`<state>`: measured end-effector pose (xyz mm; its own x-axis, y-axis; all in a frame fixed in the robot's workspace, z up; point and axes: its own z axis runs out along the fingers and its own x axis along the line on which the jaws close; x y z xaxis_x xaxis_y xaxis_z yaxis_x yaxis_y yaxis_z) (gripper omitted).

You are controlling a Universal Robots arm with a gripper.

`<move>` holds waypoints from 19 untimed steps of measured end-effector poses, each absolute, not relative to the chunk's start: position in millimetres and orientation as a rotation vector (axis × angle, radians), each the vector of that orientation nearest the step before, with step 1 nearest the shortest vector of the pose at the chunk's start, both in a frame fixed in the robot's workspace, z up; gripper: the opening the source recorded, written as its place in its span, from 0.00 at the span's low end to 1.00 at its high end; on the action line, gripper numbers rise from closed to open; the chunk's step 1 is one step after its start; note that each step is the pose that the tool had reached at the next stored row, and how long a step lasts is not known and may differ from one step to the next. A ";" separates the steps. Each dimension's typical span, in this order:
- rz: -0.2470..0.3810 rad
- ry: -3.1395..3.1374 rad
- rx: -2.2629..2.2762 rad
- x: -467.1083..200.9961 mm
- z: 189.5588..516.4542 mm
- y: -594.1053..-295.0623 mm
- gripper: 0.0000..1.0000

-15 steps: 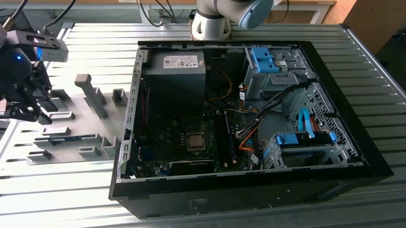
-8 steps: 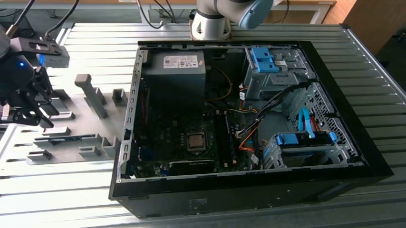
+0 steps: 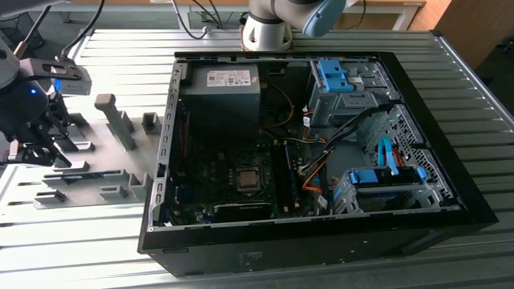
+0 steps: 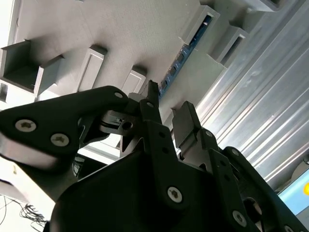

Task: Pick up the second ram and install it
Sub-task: 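Pick up the second ram and move it above second insertion slot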

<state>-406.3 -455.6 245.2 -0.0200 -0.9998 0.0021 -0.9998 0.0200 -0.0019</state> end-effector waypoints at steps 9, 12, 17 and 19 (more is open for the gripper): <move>0.003 -2.244 2.200 -406.4 243.1 -455.5 0.40; 0.003 -2.244 2.199 -406.4 240.8 -455.6 0.40; 0.003 -2.244 2.199 -406.4 235.9 -455.6 0.40; 0.003 -2.244 2.199 -406.4 233.7 -455.7 0.40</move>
<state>-406.4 -455.7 233.7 -0.0200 -0.9998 0.0012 -0.9998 0.0200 -0.0018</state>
